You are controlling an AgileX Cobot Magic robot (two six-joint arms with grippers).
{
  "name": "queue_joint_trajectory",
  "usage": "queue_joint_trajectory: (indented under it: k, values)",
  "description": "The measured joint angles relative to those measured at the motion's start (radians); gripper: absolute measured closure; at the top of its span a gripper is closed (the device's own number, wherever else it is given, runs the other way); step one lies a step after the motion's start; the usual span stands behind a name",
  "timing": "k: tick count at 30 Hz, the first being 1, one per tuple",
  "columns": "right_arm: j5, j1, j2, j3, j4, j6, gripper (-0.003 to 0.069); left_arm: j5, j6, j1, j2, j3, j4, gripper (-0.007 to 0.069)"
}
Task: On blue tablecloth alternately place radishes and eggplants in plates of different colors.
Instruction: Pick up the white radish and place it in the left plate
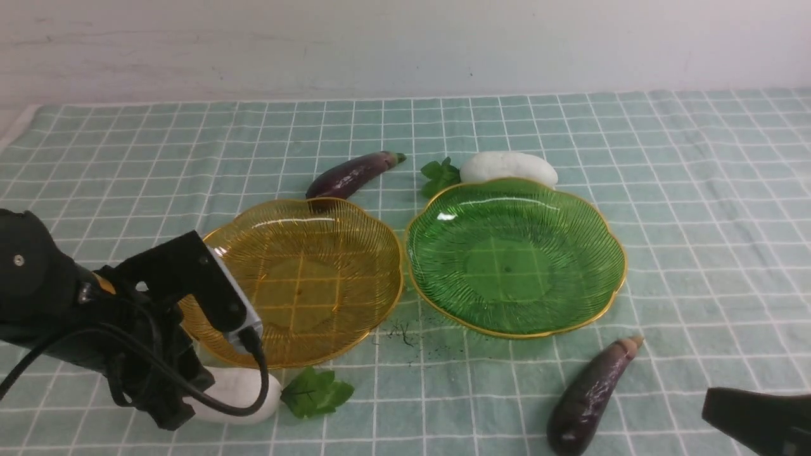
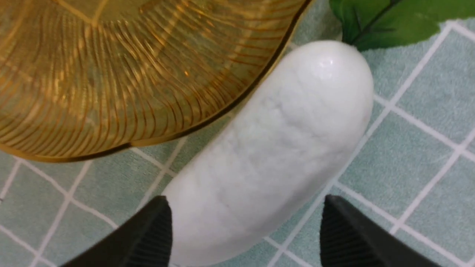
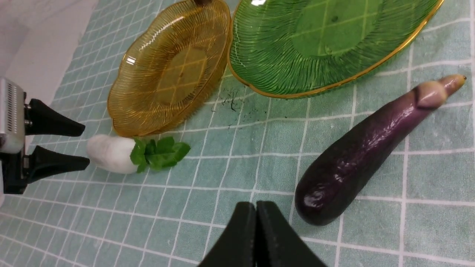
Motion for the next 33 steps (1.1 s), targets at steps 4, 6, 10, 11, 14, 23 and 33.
queue_joint_trajectory:
  k: [4, 6, 10, 11, 14, 23, 33]
  values:
    - [0.000, 0.000, 0.000, 0.000, 0.000, -0.001, 0.0673, 0.000, 0.003, 0.000, 0.040, 0.000, 0.033, 0.0090]
    - [0.000, 0.000, 0.000, 0.000, 0.000, -0.004, 0.0673, -0.001, 0.005, 0.000, 0.060, -0.001, 0.052, 0.0083]
    - [0.000, 0.000, 0.000, 0.000, 0.000, -0.006, 0.0673, -0.018, 0.007, 0.000, 0.090, -0.012, 0.084, 0.0083]
    - [0.000, 0.000, 0.000, 0.000, 0.001, -0.008, 0.0673, -0.028, 0.007, 0.000, 0.096, -0.014, 0.089, 0.0083]
    - [0.000, 0.000, 0.000, 0.000, 0.001, -0.009, 0.0673, -0.046, 0.007, 0.000, 0.109, -0.017, 0.097, 0.0083]
    - [0.000, 0.000, 0.000, 0.000, 0.000, -0.012, 0.0673, -0.020, 0.007, -0.017, 0.075, -0.016, 0.125, 0.0083]
    - [-0.016, 0.000, 0.000, 0.000, 0.000, -0.042, 0.0673, -0.027, 0.015, -0.042, 0.067, -0.016, 0.132, 0.0083]
